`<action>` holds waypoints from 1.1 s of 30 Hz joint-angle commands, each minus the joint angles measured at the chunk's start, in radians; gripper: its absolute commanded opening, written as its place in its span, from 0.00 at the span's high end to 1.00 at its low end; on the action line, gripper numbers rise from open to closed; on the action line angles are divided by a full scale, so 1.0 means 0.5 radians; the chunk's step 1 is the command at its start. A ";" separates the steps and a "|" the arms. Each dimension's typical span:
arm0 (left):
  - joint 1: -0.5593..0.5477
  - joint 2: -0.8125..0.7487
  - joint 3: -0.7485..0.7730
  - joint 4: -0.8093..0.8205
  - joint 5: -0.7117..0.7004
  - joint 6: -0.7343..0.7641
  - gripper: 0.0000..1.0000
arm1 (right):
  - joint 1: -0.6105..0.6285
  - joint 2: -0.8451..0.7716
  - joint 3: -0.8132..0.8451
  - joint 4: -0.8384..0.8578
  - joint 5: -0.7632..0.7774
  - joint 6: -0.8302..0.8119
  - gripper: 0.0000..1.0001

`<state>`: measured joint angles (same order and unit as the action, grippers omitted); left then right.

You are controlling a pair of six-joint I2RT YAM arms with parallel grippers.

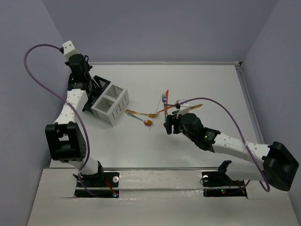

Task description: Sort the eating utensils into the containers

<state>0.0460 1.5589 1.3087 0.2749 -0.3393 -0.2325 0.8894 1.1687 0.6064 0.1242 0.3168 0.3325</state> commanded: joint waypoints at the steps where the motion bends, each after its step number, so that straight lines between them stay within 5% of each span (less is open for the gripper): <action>1: 0.006 0.024 -0.065 0.193 0.037 -0.001 0.82 | -0.006 0.013 0.048 0.111 0.017 0.001 0.28; 4: 0.006 0.036 -0.089 0.193 0.059 -0.017 0.76 | -0.006 0.010 0.048 0.105 0.032 0.001 0.28; 14: 0.006 -0.086 -0.086 0.107 0.132 -0.066 0.10 | -0.067 -0.021 0.036 0.065 0.075 0.028 0.31; 23: -0.113 -0.510 -0.215 0.027 0.417 -0.295 0.08 | -0.208 0.016 0.057 -0.046 0.078 0.093 0.60; 33: -0.644 -1.145 -0.598 -0.301 0.951 -0.412 0.19 | -0.291 0.187 0.229 -0.334 0.054 0.163 0.56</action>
<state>-0.1974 1.0805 1.0973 0.1997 0.0055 -0.4244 0.7540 1.2304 0.6472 0.0181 0.3336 0.3897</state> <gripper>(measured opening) 0.819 0.417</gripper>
